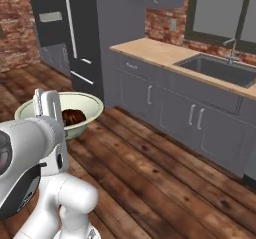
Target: Place one of the steaks on the plate and the other in the bowl. Then place the bowl in the fridge.
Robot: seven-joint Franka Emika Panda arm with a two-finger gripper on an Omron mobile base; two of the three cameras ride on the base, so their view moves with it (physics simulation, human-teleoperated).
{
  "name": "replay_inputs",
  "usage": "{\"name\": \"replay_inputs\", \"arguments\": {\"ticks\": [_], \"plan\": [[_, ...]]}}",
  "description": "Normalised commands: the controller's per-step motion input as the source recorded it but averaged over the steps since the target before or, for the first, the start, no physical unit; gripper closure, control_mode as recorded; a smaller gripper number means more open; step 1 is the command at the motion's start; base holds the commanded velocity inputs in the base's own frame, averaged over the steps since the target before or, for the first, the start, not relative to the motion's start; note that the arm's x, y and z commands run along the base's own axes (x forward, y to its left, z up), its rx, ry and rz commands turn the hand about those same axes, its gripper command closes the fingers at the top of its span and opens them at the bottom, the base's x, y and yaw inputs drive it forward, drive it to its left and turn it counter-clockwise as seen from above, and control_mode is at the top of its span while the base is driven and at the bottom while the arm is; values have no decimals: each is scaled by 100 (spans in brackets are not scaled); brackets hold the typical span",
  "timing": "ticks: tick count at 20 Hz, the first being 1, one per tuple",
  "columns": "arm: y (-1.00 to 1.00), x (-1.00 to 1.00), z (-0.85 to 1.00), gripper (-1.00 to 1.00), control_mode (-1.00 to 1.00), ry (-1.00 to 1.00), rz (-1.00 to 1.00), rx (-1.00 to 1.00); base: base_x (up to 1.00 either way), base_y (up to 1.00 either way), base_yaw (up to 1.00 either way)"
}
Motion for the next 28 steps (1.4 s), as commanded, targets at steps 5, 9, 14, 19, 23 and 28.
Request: {"name": "replay_inputs", "arguments": {"ticks": [5, 9, 14, 19, 23, 28], "plan": [[0, 0, 0, 100, 100, 0, 0, 0, 100, 100, 0], [0, 0, 0, 100, 100, 0, 0, 0, 100, 100, 0], [0, 0, 0, 100, 100, 0, 0, 0, 96, 100, -1], [0, 0, 0, 100, 100, 0, 0, 0, 77, 100, 3], [0, 0, 0, 100, 100, 0, 0, 0, 71, 100, 0], [0, 0, 0, 100, 100, 0, 0, 0, 98, 100, -44]]}}
